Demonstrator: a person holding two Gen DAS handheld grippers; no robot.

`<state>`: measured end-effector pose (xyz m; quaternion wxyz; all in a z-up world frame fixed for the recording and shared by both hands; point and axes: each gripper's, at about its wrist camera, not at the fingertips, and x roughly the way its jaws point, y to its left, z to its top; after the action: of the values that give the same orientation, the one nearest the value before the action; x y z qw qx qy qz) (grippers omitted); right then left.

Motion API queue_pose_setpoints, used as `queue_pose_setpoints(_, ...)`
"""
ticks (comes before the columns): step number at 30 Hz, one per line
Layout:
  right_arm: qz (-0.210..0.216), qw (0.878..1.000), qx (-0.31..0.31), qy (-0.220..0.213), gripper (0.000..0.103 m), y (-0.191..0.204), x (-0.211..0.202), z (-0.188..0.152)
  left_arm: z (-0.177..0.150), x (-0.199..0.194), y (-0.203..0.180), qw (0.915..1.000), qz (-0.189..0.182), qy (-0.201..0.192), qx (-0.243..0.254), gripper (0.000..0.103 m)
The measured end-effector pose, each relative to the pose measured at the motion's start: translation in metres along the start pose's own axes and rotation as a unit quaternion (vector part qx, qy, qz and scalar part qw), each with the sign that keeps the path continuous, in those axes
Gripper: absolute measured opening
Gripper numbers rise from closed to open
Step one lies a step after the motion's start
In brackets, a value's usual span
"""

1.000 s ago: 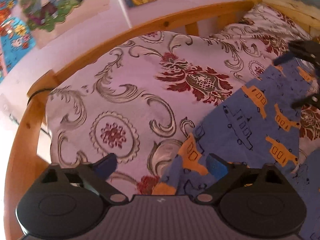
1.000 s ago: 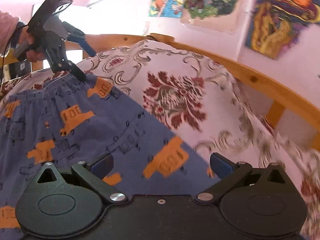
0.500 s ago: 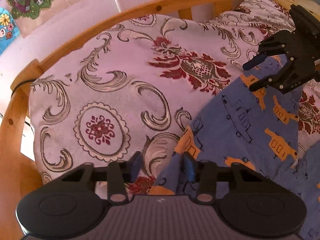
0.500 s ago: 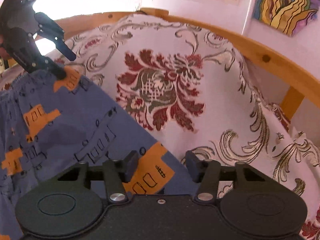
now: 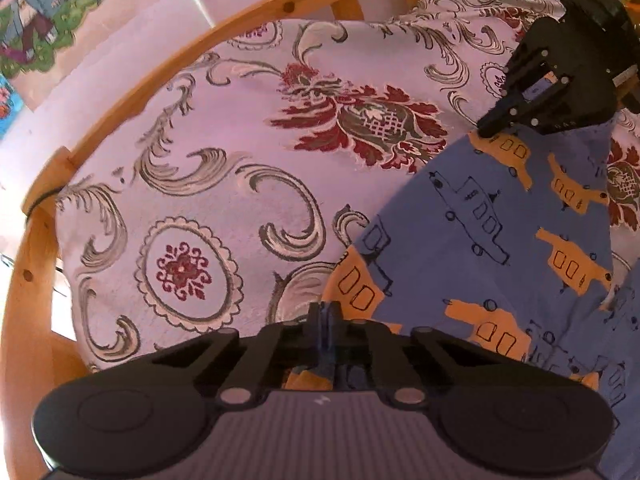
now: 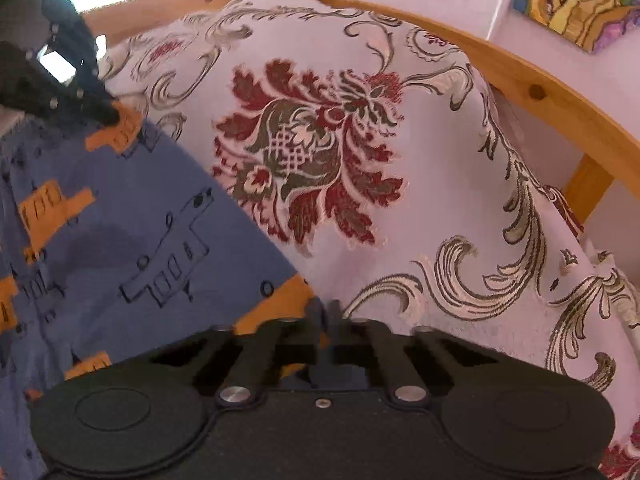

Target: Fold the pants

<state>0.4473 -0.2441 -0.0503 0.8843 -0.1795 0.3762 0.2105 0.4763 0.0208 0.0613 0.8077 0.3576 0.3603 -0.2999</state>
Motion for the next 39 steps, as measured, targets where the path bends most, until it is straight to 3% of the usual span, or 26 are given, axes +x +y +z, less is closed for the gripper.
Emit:
queue_pose_setpoints(6, -0.026, 0.999, 0.005, -0.036, 0.0, -0.001, -0.027, -0.006, -0.005, -0.021, -0.017, 0.9985, 0.038, -0.034, 0.021, 0.001)
queue_pose_setpoints(12, -0.08, 0.993, 0.003, -0.087, 0.0, 0.018, -0.075, -0.013, -0.01, -0.051, -0.036, 0.9927, 0.077, -0.081, 0.045, 0.001)
queue_pose_setpoints(19, -0.123, 0.984, -0.012, -0.129, 0.0, 0.079, -0.142, -0.05, -0.038, -0.1, -0.077, 0.9773, 0.099, -0.142, 0.122, 0.001)
queue_pose_setpoints(25, -0.134, 0.982, -0.008, -0.136, 0.0, 0.134, -0.187, -0.091, -0.078, -0.128, -0.115, 0.9607, 0.103, -0.172, 0.192, 0.001)
queue_pose_setpoints(30, -0.127, 0.983, 0.006, -0.13, 0.0, 0.18, -0.211, -0.122, -0.117, -0.137, -0.148, 0.9438, 0.103, -0.179, 0.258, 0.001)
queue_pose_setpoints(35, -0.116, 0.987, 0.02, -0.111, 0.0, 0.221, -0.222, -0.147, -0.149, -0.134, -0.168, 0.9341, 0.092, -0.163, 0.304, 0.001)
queue_pose_setpoints(39, -0.101, 0.99, 0.034, -0.097, 0.0, 0.245, -0.221, -0.158, -0.161, -0.129, -0.172, 0.9372, 0.079, -0.145, 0.307, 0.001)
